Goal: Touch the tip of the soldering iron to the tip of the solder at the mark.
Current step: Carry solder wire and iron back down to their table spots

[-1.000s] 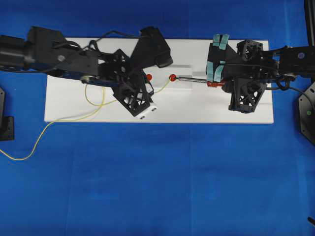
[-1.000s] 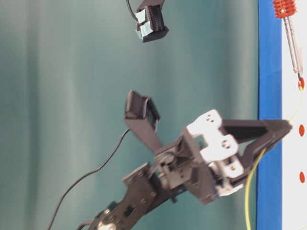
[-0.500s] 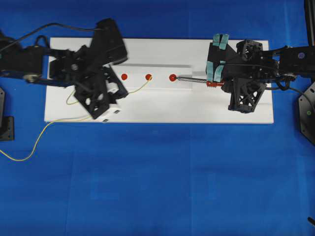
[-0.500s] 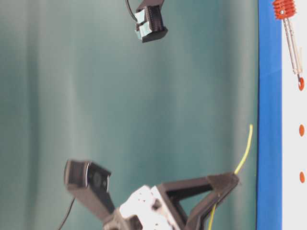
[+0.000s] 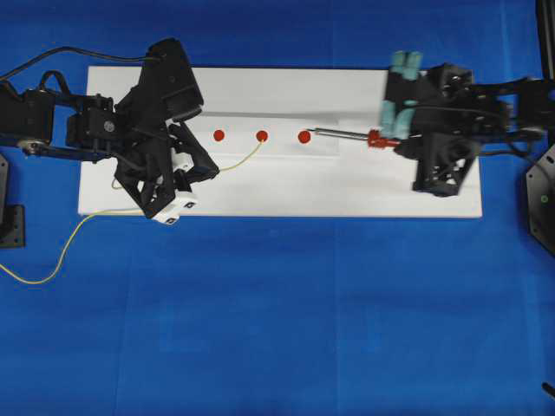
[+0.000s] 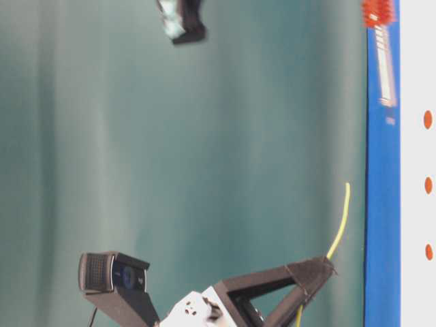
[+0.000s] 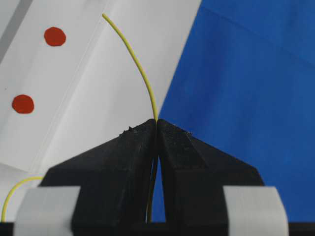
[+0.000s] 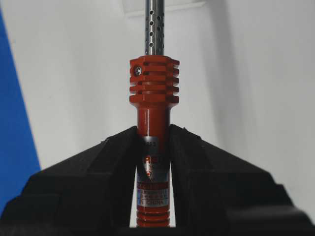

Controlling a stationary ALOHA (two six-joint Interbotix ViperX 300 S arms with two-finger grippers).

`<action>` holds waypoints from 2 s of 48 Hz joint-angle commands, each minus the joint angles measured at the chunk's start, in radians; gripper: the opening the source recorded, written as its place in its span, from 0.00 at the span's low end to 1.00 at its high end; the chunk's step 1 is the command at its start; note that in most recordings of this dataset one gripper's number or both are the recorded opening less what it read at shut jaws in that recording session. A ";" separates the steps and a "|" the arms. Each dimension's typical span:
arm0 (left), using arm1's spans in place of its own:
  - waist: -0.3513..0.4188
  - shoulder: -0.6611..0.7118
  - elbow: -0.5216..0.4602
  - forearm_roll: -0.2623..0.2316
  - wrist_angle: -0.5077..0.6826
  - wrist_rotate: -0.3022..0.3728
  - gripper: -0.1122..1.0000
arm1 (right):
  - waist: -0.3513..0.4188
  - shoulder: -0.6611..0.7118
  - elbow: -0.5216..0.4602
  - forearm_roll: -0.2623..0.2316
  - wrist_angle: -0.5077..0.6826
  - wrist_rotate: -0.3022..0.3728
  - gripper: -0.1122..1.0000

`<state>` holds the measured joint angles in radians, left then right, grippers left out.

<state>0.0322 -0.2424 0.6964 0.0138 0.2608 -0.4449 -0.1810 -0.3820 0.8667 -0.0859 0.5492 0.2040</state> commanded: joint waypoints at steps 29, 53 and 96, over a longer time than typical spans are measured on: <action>-0.077 -0.132 0.106 -0.005 -0.117 -0.006 0.12 | 0.017 -0.310 0.127 0.008 -0.021 0.150 0.16; -0.469 -0.166 0.155 -0.006 -0.195 -0.121 0.12 | 0.466 -0.259 0.118 0.018 -0.236 0.310 0.16; -0.537 0.284 0.170 -0.006 -0.437 -0.055 0.12 | 0.626 0.322 0.061 0.020 -0.545 0.354 0.16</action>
<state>-0.5108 0.0476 0.8713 0.0092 -0.1672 -0.5031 0.4418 -0.0598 0.9526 -0.0675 0.0184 0.5599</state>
